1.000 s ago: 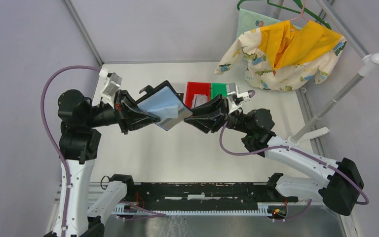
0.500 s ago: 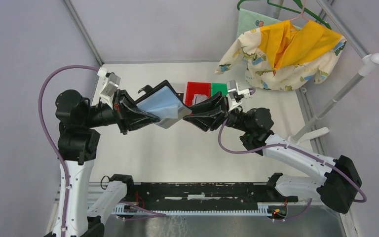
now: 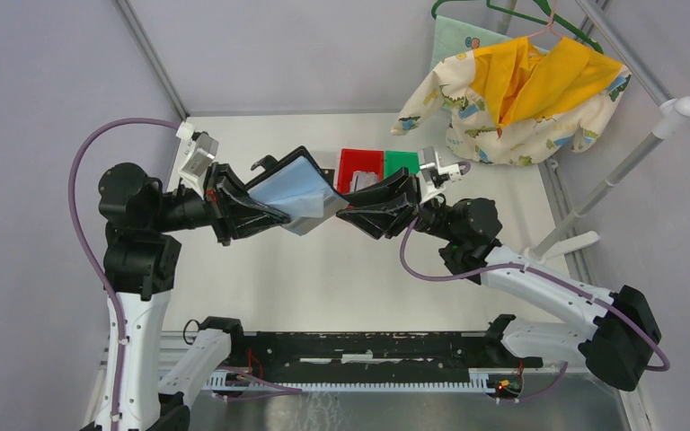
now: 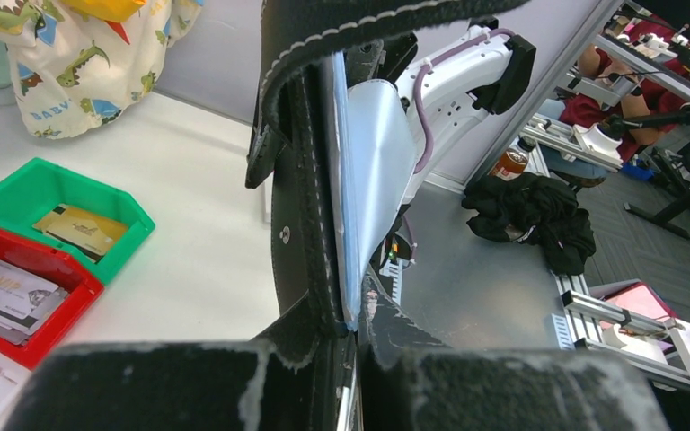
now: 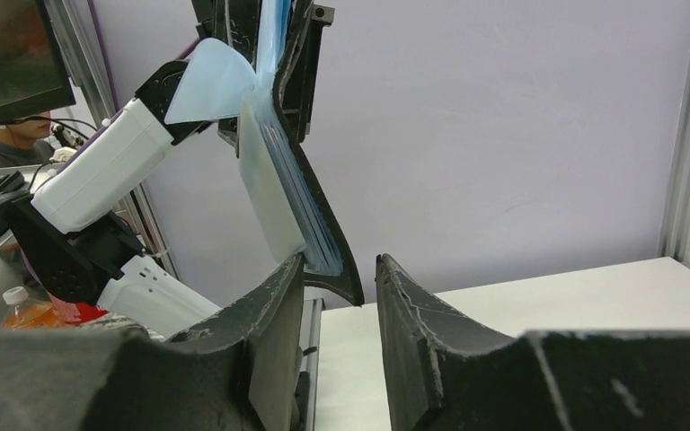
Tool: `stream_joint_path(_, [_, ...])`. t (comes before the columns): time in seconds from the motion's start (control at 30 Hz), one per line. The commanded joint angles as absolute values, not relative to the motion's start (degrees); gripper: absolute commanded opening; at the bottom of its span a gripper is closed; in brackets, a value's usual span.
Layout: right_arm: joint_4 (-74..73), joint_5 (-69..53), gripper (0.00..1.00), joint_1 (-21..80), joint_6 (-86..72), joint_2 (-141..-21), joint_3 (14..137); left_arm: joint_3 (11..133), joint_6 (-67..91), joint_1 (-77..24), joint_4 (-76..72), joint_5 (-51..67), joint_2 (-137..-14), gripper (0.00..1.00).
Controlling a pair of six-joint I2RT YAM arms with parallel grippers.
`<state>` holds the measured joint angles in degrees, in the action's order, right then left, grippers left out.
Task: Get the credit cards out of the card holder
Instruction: Remove the credit card from the card holder.
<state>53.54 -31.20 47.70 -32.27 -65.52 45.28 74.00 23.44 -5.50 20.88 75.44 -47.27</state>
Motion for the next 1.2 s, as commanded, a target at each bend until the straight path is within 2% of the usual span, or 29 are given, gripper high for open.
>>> stream_joint_path(0.0, [57.9, -30.8, 0.41, 47.3, -32.6, -64.9, 45.7, 76.9, 26.8, -5.5, 19.1, 77.9, -47.0, 0.02])
stream_joint_path(1.17, [62.0, -31.8, 0.4, 46.4, -32.5, -64.8, 44.1, 78.2, 27.9, -5.6, 19.0, 79.8, -47.2, 0.02])
